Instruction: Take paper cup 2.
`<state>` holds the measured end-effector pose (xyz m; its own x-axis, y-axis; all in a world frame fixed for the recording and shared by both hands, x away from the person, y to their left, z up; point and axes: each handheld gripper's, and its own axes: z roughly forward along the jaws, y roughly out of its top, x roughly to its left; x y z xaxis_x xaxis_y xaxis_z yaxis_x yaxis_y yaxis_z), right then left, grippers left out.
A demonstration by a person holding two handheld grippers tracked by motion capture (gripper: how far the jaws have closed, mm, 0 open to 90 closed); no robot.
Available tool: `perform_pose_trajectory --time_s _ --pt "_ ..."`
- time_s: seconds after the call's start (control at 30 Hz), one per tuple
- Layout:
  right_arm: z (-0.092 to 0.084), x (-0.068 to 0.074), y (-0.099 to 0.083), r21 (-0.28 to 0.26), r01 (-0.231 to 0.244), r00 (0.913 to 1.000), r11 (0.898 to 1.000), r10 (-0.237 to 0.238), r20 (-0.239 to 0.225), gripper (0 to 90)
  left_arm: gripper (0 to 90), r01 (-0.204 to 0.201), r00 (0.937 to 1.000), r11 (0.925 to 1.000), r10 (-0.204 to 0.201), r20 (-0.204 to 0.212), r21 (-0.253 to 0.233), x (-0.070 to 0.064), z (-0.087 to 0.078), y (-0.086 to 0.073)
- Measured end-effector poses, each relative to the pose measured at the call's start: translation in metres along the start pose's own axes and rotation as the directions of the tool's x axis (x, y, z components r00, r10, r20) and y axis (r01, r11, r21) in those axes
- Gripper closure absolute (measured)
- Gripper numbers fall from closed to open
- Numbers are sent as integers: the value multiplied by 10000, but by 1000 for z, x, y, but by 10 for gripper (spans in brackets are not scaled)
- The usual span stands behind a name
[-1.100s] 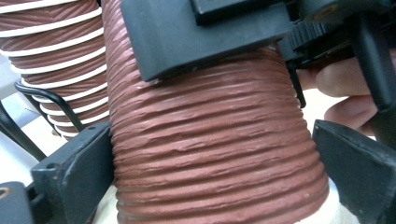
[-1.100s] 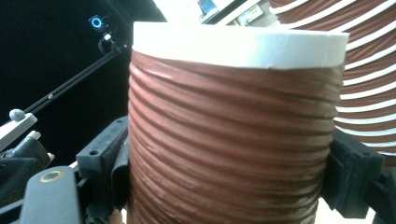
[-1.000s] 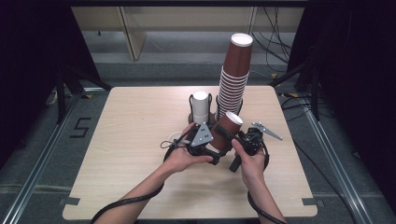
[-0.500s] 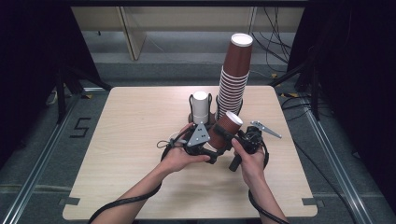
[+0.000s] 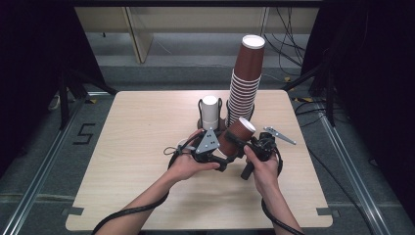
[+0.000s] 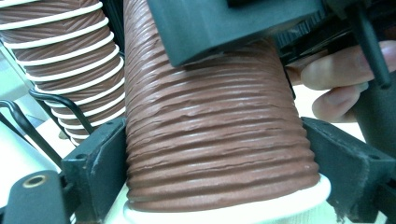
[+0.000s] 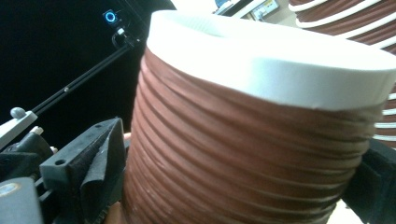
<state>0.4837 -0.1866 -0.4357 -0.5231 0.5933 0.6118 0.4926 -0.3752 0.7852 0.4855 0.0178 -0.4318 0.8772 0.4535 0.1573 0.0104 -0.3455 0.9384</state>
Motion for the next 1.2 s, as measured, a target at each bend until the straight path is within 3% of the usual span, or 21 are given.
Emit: perform_pose_trajectory --time_s 0.33,0.37,0.53,0.6,0.8,0.83,0.87,0.97,1.17,1.2 --pt "-9 0 4 177 -346 9993 9992 348 -117 5 130 39 10000 10000 -39 -19 -6 2 -4 1" --pt "-9 -2 4 165 -81 9999 9998 83 -114 5 130 108 9999 9999 -108 -45 27 2 -4 1" --pt "-13 -2 5 369 -148 9991 9992 162 -398 5 130 118 9999 9999 -117 -40 66 2 -5 1" --pt "-14 -3 6 341 116 9991 9994 -102 -406 5 130 105 9999 9999 -105 -45 80 3 -6 1" --pt "-15 -5 5 543 118 9991 9985 -95 -417 5 131 99 9999 9999 -99 -43 128 4 -7 1" --pt "-16 -4 5 591 -117 9991 9982 141 -411 4 131 74 10000 9999 -74 -38 150 4 -8 1" --pt "-15 -6 5 546 126 9989 9984 -101 -454 5 131 46 10000 9998 -46 -23 186 4 -8 1" --pt "-17 -5 5 681 34 9986 9977 2 -532 5 132 49 10000 9999 -48 -49 162 4 -9 1" --pt "-22 -9 4 766 529 9969 9957 -482 -620 5 131 115 9999 9996 -112 -117 252 7 -11 0" --pt "-23 -7 3 882 258 9980 9958 -206 -602 5 131 123 9999 9995 -119 -115 286 7 -11 0"
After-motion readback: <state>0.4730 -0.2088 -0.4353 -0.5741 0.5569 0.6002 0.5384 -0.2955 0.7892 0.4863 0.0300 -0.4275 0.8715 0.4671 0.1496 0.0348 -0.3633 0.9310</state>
